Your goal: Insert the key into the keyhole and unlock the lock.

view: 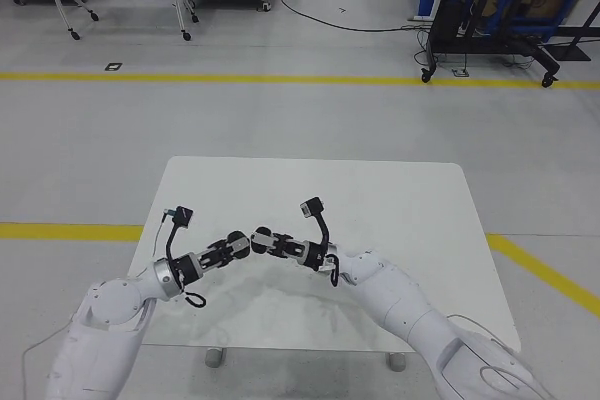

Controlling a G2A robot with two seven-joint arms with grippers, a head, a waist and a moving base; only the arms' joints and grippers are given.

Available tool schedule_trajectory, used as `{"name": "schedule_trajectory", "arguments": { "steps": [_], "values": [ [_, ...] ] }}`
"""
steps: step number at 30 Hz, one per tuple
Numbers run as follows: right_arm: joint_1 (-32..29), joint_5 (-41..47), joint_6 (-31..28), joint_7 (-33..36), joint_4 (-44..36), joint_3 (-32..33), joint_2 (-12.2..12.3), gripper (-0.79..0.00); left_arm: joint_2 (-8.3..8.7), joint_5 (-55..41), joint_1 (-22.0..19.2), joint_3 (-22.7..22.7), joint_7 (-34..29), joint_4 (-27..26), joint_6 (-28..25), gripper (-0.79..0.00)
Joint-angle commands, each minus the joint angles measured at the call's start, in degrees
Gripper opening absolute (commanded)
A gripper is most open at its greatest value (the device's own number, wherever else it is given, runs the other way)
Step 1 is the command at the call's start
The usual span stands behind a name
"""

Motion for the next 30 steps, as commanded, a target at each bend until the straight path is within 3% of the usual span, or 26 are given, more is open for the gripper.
{"name": "schedule_trajectory", "arguments": {
  "steps": [1,10,15,18,23,26,30],
  "values": [
    [0.0,0.0,-0.1,0.0,0.0,0.0,0.0,0.0,0.04,-2.4,0.4,-0.3,0.1,0.0,1.1,-0.785],
    [0.0,0.0,-0.1,0.0,0.0,0.0,0.0,0.0,0.04,-2.4,0.4,-0.3,0.1,0.0,1.1,-0.785],
    [-0.1,-1.1,0.9,-1.0,-0.2,0.5,0.2,0.0,0.29,-1.0,0.6,-0.1,-0.6,-0.8,4.0,-0.785],
    [0.8,-8.0,3.9,-3.7,0.5,1.9,1.5,0.0,0.56,-2.2,-0.4,-0.1,-4.0,-0.3,7.8,-0.785],
    [-0.9,-8.0,9.8,3.5,-4.1,4.3,3.7,0.0,1.21,-2.6,-3.0,0.2,-13.0,0.9,10.2,-0.785],
    [-2.6,-3.4,13.7,11.5,-7.5,6.1,5.0,-0.135,1.52,-5.2,-4.5,0.7,-19.4,2.6,9.9,-0.785],
    [-4.8,4.7,17.8,21.7,-11.7,8.9,6.4,-0.382,1.74,-8.2,-6.0,1.2,-23.6,4.3,10.1,-0.785]
  ]
}}
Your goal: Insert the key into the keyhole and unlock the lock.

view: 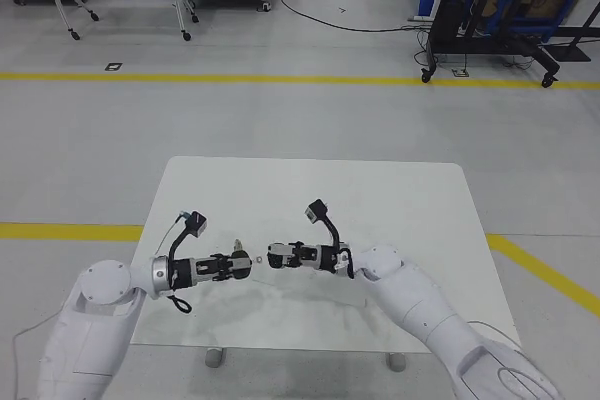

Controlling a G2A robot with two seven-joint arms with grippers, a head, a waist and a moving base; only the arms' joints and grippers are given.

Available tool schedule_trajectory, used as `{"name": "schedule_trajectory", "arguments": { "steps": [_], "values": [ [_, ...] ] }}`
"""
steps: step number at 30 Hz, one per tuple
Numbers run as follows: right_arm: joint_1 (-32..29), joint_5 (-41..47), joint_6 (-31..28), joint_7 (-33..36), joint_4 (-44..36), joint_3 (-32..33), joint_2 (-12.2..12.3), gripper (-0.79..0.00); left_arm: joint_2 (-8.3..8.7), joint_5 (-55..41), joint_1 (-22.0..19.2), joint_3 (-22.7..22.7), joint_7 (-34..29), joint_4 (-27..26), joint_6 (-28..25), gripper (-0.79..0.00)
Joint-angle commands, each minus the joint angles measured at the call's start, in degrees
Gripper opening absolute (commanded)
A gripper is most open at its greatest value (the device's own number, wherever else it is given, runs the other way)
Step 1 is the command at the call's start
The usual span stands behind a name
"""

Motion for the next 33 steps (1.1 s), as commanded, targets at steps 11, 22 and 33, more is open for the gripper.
{"name": "schedule_trajectory", "arguments": {
  "steps": [11,22,33],
  "values": [
    [-1.3,5.0,9.3,9.2,-1.9,1.3,0.9,-0.514,0.42,-2.0,-1.6,2.9,-4.6,1.6,-1.6,-0.785],
    [-0.3,3.8,10.1,9.2,-0.9,-0.9,-0.2,-0.545,0.82,-1.3,-2.1,4.6,-3.9,1.7,-1.7,-0.785],
    [0.0,3.7,9.4,9.1,0.2,-0.5,-0.5,-0.582,1.3,-2.1,-2.3,5.0,-3.2,1.9,-1.9,-0.785]
  ]
}}
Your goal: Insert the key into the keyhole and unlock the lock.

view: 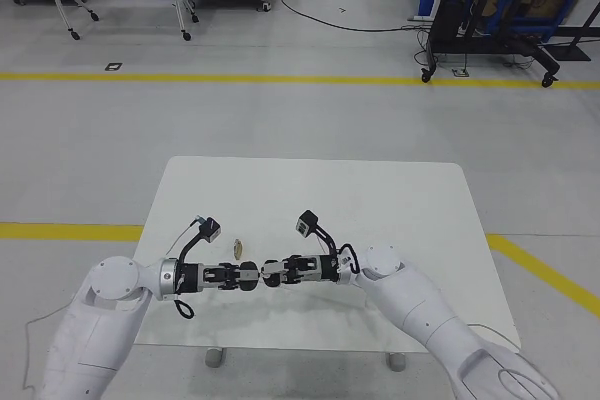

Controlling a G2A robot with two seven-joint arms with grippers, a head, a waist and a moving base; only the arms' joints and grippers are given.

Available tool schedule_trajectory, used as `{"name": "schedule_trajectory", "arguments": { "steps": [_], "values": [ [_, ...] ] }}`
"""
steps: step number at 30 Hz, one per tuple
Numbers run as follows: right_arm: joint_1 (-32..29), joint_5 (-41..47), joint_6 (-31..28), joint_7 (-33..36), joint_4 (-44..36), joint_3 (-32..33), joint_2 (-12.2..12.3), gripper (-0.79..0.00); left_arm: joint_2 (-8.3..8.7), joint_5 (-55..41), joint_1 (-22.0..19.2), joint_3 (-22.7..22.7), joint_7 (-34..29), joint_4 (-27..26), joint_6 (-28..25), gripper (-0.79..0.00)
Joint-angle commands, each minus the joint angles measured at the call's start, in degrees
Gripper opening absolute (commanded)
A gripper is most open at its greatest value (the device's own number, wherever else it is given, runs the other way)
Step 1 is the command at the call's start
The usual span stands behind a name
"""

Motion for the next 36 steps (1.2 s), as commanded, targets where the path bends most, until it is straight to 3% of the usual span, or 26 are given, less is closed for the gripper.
{"name": "schedule_trajectory", "arguments": {
  "steps": [1,6,15,16,17,18,25,31,34,36],
  "values": [
    [0.0,-0.1,0.1,0.1,0.0,0.0,0.0,-0.594,0.09,-0.1,0.0,0.1,0.1,0.0,-0.1,-0.785],
    [-0.1,-0.2,0.2,0.4,-0.1,0.1,-0.1,-0.785,0.29,-0.2,0.1,0.2,0.8,-0.1,-0.2,-0.785],
    [-0.3,0.0,-0.5,1.2,-0.5,0.5,-0.1,-0.785,0.58,0.2,-0.1,0.9,2.0,-0.1,-0.2,-0.785],
    [-0.3,0.1,-0.5,1.3,-0.5,0.6,-0.1,-0.785,0.61,-0.1,-0.1,0.9,2.2,-0.1,-0.3,-0.751],
    [-0.3,0.1,-0.5,1.3,-0.5,0.7,-0.1,-0.785,0.64,-0.2,-0.1,1.0,2.2,0.0,-0.3,-0.431],
    [-0.4,0.2,-0.6,1.3,-0.5,0.8,-0.1,-0.785,0.68,-0.1,-0.1,1.0,2.3,0.0,-0.4,0.0],
    [-0.3,0.3,-3.4,0.5,0.8,4.1,0.9,-0.785,1.08,-0.2,0.3,-0.4,4.4,-0.4,-2.2,0.0],
    [-3.5,-0.4,-8.1,-2.0,-1.3,12.2,3.9,-0.785,1.79,9.0,1.9,-2.4,10.1,-3.8,-4.3,0.0],
    [-6.9,-0.8,-9.1,-2.9,-5.2,17.1,5.7,-0.785,2.16,18.7,3.8,-3.4,16.3,-7.6,-6.0,0.0],
    [-8.3,-0.4,-9.4,-3.1,-7.4,18.7,6.2,-0.785,2.2,19.8,5.0,-3.8,18.3,-9.2,-6.4,0.0]
  ]
}}
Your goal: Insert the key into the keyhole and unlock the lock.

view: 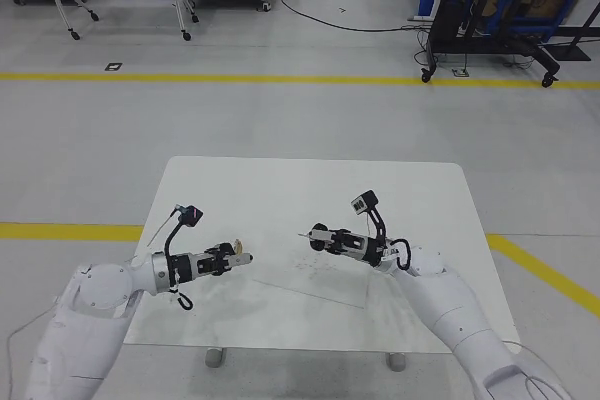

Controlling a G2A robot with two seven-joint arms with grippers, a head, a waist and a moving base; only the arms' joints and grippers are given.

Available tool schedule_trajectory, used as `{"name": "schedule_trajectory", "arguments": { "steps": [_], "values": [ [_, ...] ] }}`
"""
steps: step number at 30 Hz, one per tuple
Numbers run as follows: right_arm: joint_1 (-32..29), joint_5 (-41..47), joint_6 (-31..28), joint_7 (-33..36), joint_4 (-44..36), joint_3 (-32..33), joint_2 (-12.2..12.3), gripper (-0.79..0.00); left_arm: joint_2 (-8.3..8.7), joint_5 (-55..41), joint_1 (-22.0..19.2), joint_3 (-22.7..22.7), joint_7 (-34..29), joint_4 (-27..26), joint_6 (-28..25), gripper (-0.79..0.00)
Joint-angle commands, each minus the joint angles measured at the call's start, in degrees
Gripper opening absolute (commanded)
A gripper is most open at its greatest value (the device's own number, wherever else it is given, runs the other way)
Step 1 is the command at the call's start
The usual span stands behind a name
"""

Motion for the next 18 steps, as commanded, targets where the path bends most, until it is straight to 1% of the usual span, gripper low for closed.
{"name": "schedule_trajectory", "arguments": {
  "steps": [1,7,9,11,12,15,16,17,18],
  "values": [
    [-0.4,0.2,0.0,0.0,-0.6,0.6,0.2,-0.785,0.0,0.6,0.4,-0.1,0.9,-0.6,-0.1,0.0],
    [-0.4,0.2,0.0,0.0,-0.6,0.6,0.2,-0.785,0.03,1.3,0.4,-0.2,1.3,-0.7,-0.1,0.0],
    [-0.4,0.2,0.0,0.0,-0.6,0.6,0.2,-0.785,0.25,11.3,0.2,-0.6,5.6,-2.1,0.0,0.0],
    [-0.4,0.2,0.0,0.0,-0.6,0.6,0.2,-0.785,0.28,22.0,0.3,0.4,10.7,-4.0,0.5,0.0],
    [-0.4,0.2,0.0,0.0,-0.6,0.6,0.2,-0.785,0.3,26.1,0.2,1.4,11.5,-4.4,-0.6,0.0],
    [-0.4,0.2,0.0,0.0,-0.6,0.6,0.2,-0.785,0.24,36.0,-2.0,4.6,12.0,-3.1,-1.4,0.0],
    [-0.4,0.2,0.0,0.0,-0.6,0.6,0.2,-0.785,0.13,39.0,-3.1,5.8,12.1,-2.3,-0.7,-0.022],
    [-0.4,0.2,0.0,0.0,-0.6,0.6,0.2,-0.785,-0.04,40.7,-4.1,7.4,11.7,-1.4,-0.8,-0.148],
    [-0.4,0.2,0.0,0.0,-0.6,0.6,0.2,-0.785,-0.22,41.6,-5.5,8.7,11.2,0.0,-0.9,-0.231]
  ]
}}
